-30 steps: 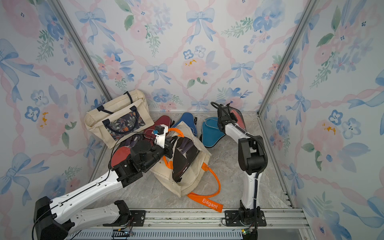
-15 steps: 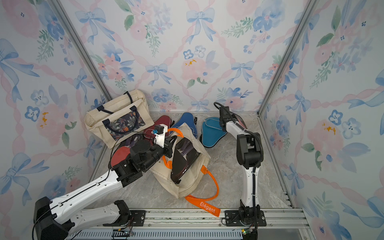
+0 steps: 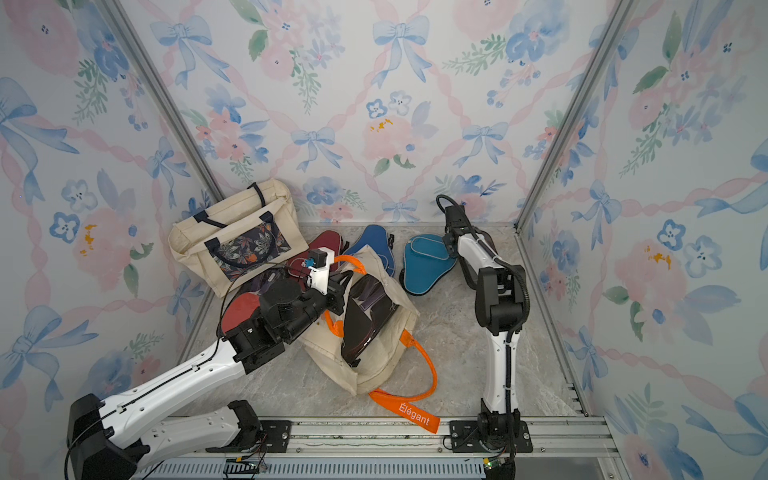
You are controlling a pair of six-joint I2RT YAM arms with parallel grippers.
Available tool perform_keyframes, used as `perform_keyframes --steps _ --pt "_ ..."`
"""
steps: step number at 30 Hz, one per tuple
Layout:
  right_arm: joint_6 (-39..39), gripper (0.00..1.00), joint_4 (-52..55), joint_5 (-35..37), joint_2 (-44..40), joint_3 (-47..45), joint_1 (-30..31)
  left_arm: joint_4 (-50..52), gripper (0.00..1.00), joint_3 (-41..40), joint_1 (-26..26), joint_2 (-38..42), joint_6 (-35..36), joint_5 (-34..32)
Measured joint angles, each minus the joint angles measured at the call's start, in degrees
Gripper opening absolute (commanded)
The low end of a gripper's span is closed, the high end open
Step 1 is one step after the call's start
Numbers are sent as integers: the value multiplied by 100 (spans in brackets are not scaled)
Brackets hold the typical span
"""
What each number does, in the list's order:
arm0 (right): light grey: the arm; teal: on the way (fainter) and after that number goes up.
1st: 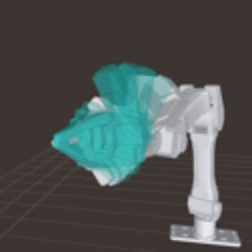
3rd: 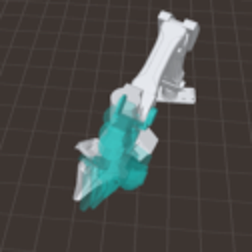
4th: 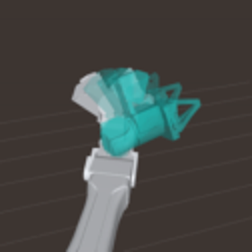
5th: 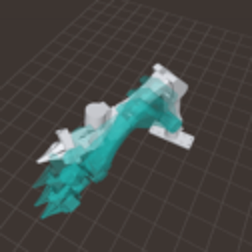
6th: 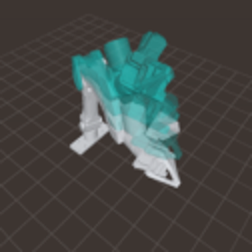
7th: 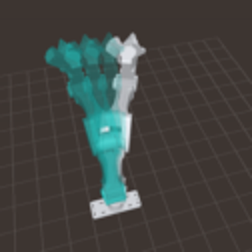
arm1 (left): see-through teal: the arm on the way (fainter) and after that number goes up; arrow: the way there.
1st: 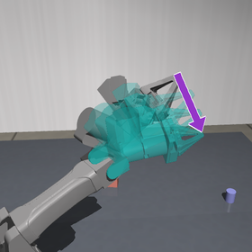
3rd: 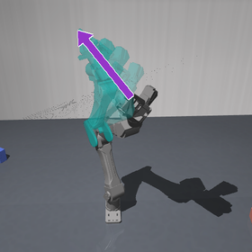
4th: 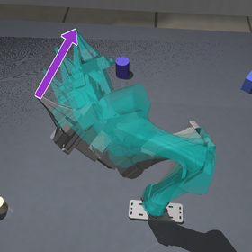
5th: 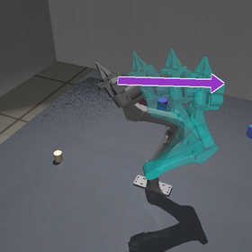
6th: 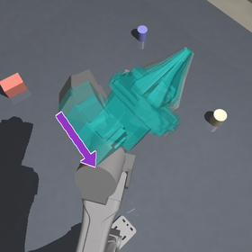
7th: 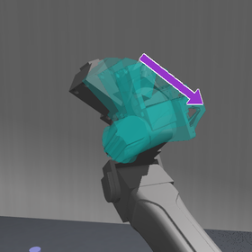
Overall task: Remove the ping pong set from the canvas bag
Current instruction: Place the ping pong set at the corner of the board.
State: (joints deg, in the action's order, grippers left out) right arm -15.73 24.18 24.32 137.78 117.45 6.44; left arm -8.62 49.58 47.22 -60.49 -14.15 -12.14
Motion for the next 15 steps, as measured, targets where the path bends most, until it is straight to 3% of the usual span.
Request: perform_keyframes --steps 9,15 --pt "557 70 463 -474 15 328 -463 -2 0 0 0 0 0 0" --pt "1357 71 581 -1285 -186 70 -680 -2 0 0 0 0 0 0"
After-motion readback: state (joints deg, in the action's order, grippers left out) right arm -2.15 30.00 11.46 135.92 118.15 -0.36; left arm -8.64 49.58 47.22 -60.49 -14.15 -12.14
